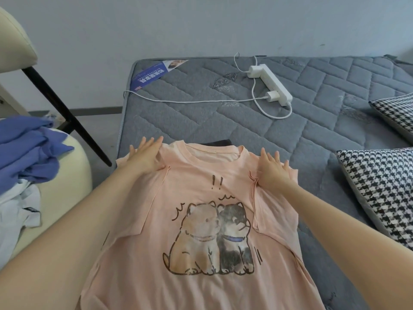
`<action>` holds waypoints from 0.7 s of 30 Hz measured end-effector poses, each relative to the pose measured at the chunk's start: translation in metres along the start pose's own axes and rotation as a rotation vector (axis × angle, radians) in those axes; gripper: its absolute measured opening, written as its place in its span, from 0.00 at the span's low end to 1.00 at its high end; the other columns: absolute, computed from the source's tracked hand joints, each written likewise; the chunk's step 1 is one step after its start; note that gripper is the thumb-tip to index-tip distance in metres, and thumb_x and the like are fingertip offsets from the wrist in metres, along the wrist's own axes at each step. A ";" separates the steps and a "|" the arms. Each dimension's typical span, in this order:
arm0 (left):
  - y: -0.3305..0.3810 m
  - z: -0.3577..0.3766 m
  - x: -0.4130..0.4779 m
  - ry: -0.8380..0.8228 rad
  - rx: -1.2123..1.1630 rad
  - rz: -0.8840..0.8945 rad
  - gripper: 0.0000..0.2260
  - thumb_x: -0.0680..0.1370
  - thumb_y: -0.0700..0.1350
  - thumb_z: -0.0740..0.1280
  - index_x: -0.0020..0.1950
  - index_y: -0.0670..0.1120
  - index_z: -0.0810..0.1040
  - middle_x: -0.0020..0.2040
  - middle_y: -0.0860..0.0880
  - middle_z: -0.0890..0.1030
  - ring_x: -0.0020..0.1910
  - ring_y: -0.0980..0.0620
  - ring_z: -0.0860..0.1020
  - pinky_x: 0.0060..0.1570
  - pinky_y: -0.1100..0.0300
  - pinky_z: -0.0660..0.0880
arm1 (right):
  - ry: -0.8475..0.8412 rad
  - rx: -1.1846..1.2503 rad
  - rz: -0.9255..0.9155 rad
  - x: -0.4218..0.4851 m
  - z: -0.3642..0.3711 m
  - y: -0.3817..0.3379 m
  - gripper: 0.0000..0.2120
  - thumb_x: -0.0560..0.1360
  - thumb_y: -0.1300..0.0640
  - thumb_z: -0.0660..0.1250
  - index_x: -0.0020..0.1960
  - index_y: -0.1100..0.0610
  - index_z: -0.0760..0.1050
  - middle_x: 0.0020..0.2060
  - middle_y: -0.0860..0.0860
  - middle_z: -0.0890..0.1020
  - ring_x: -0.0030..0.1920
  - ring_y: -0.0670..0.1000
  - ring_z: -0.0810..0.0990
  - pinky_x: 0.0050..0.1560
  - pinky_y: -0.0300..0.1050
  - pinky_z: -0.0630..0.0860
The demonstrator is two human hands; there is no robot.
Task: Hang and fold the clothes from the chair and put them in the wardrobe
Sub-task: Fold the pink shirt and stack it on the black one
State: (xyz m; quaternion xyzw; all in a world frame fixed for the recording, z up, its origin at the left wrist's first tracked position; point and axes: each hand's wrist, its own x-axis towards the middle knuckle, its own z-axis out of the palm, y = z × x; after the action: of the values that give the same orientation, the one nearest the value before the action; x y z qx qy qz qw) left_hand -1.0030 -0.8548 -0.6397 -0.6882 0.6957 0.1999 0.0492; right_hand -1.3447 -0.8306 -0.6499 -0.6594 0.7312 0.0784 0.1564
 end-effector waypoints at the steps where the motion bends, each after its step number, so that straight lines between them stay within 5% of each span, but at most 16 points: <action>1: -0.005 -0.001 0.004 -0.033 -0.010 -0.025 0.42 0.75 0.55 0.69 0.79 0.50 0.43 0.79 0.45 0.50 0.78 0.43 0.43 0.72 0.36 0.42 | -0.004 -0.004 0.005 0.002 -0.002 -0.001 0.40 0.78 0.54 0.62 0.78 0.60 0.40 0.76 0.57 0.57 0.77 0.61 0.45 0.74 0.66 0.45; 6: -0.006 -0.004 0.006 -0.007 0.099 -0.010 0.43 0.73 0.60 0.69 0.79 0.50 0.47 0.74 0.41 0.62 0.75 0.41 0.57 0.73 0.38 0.42 | 0.054 -0.065 0.042 0.012 -0.001 -0.004 0.30 0.73 0.56 0.66 0.72 0.61 0.59 0.65 0.60 0.69 0.68 0.62 0.65 0.74 0.62 0.51; 10: -0.005 -0.003 0.000 0.096 0.155 -0.010 0.43 0.72 0.61 0.70 0.78 0.49 0.51 0.69 0.40 0.64 0.71 0.40 0.60 0.73 0.41 0.46 | 0.169 -0.107 0.058 0.008 0.007 -0.005 0.14 0.73 0.60 0.64 0.59 0.60 0.70 0.59 0.58 0.74 0.62 0.61 0.70 0.72 0.57 0.58; 13: -0.006 -0.002 -0.007 0.123 0.161 -0.038 0.35 0.72 0.62 0.69 0.72 0.45 0.64 0.65 0.40 0.70 0.66 0.40 0.66 0.69 0.46 0.59 | 0.193 -0.121 0.020 -0.005 0.010 0.000 0.07 0.76 0.58 0.62 0.53 0.59 0.73 0.56 0.57 0.73 0.60 0.60 0.70 0.71 0.55 0.59; 17: -0.004 0.000 -0.011 0.192 0.138 -0.012 0.28 0.71 0.60 0.71 0.61 0.43 0.71 0.61 0.41 0.68 0.60 0.42 0.66 0.62 0.53 0.64 | 0.255 -0.186 -0.037 -0.024 0.010 0.009 0.12 0.78 0.47 0.61 0.48 0.56 0.76 0.52 0.52 0.73 0.56 0.57 0.71 0.64 0.51 0.61; 21: -0.004 -0.002 -0.016 0.237 0.147 0.035 0.26 0.71 0.59 0.72 0.58 0.43 0.71 0.60 0.42 0.69 0.58 0.43 0.67 0.63 0.52 0.64 | 0.279 -0.159 -0.102 -0.033 0.006 0.015 0.13 0.75 0.46 0.63 0.37 0.53 0.71 0.38 0.49 0.79 0.48 0.55 0.78 0.73 0.56 0.54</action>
State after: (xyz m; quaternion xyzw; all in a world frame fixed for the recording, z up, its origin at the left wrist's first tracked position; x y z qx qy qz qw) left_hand -0.9975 -0.8401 -0.6334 -0.6892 0.7214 0.0663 0.0135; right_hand -1.3565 -0.7954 -0.6459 -0.7105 0.7028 0.0356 0.0047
